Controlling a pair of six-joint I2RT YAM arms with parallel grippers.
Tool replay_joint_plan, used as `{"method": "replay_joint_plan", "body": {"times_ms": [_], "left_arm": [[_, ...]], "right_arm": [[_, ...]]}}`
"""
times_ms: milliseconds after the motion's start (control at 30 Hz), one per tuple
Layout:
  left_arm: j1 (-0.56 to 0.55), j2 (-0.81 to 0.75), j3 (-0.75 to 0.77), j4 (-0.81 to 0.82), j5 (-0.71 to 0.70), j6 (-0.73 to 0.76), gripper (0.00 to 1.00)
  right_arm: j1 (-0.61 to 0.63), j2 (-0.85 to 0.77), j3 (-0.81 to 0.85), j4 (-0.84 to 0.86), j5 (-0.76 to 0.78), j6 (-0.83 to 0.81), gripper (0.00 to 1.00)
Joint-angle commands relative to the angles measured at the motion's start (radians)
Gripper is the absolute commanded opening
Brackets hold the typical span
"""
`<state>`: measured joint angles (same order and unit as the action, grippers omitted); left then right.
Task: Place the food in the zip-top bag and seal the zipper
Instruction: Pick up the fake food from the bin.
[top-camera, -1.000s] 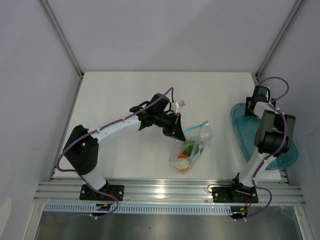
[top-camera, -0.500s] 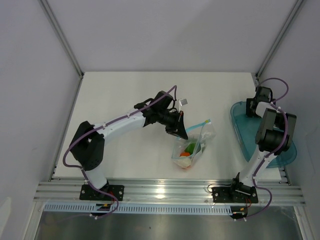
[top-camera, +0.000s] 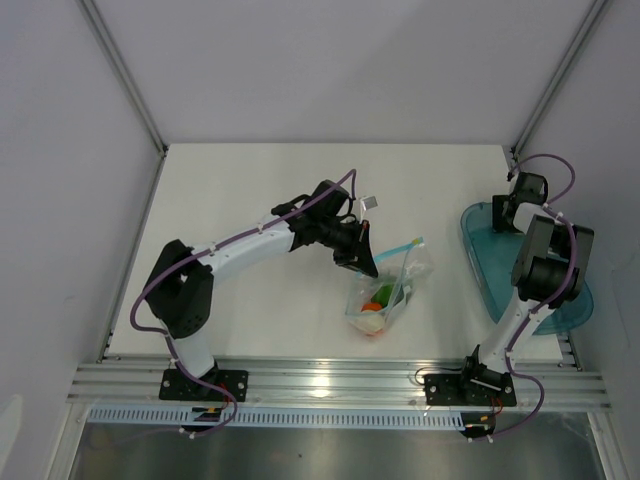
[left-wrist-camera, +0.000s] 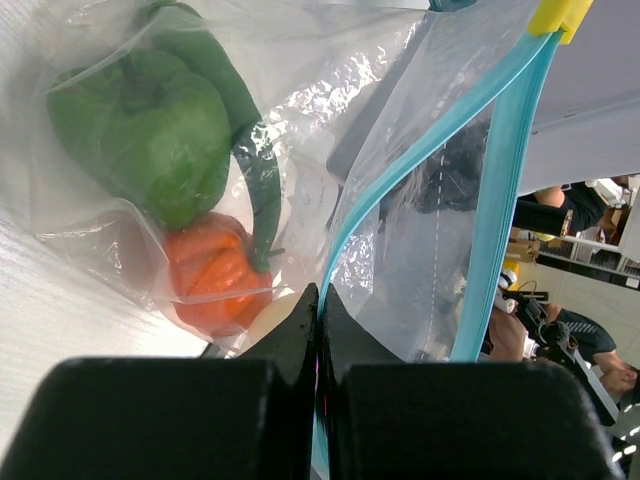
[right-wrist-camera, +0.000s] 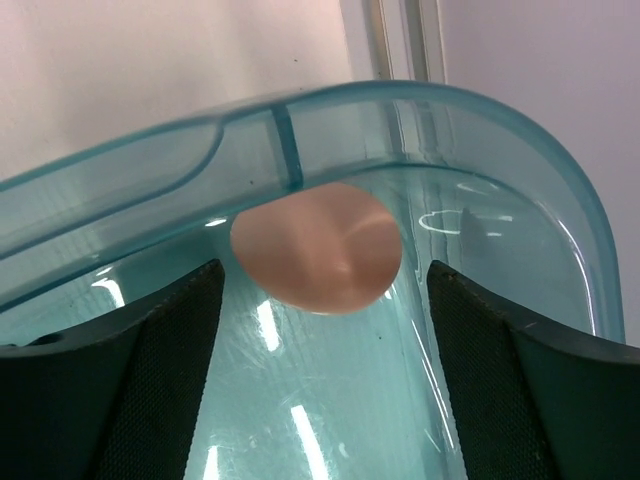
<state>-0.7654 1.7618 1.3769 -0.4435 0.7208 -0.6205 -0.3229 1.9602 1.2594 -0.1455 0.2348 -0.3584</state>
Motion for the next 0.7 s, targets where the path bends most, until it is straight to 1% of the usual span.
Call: {"method": "replay_joint_plan", "body": {"times_ms": [0, 67, 100, 267, 367, 567, 600, 667], "left_arm": [[-0.005, 0.008, 0.044, 0.009, 0.031, -0.004, 0.0], [-0.005, 0.007, 0.048, 0.009, 0.031, -0.004, 0.0], [-0.005, 0.005, 0.044, 0.009, 0.032, -0.004, 0.01], [-0.005, 0.002, 0.044, 0.009, 0.032, -0.004, 0.01], [-0.005, 0.001, 0.045, 0.009, 0.029, -0.005, 0.01], [-0.006, 0.002, 0.051, 0.012, 0.034, -0.01, 0.0], [-0.006, 0.002, 0.051, 0.012, 0.032, -0.01, 0.01], [-0.006, 0.004, 0.051, 0.014, 0.035, -0.012, 0.01]], "right_arm": [[-0.007, 0.035, 0.026, 0.003, -0.005, -0.021, 0.82], [-0.007, 0.042, 0.026, 0.007, -0.005, -0.016, 0.79], [-0.007, 0.046, 0.028, 0.006, -0.005, -0.01, 0.75], [-0.01, 0.054, 0.034, 0.024, 0.006, 0.001, 0.73], [-0.013, 0.054, 0.035, 0.032, 0.0, 0.009, 0.7], [-0.022, 0.066, 0.043, 0.027, -0.017, 0.025, 0.58], [-0.024, 0.066, 0.043, 0.029, -0.018, 0.027, 0.53], [-0.024, 0.063, 0.041, 0.026, -0.026, 0.032, 0.49]]}}
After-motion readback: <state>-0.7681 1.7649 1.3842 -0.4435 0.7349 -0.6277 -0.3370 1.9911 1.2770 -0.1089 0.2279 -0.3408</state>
